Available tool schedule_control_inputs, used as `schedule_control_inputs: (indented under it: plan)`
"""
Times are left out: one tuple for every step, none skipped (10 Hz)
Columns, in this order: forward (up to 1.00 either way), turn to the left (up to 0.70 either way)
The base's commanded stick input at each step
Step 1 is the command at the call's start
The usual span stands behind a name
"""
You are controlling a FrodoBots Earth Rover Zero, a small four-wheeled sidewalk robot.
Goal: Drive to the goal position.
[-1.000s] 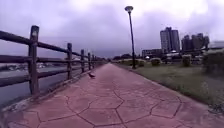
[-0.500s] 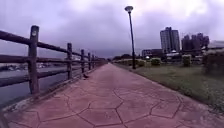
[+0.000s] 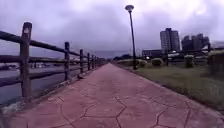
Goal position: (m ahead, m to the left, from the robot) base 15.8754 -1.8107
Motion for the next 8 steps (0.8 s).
schedule_control_inputs:
  plan:
    - [1.0,0.0]
    - [1.0,-0.01]
    - [1.0,-0.26]
    - [1.0,-0.16]
    - [1.0,0.0]
    - [1.0,0.0]
    - [1.0,0.0]
    - [1.0,0.0]
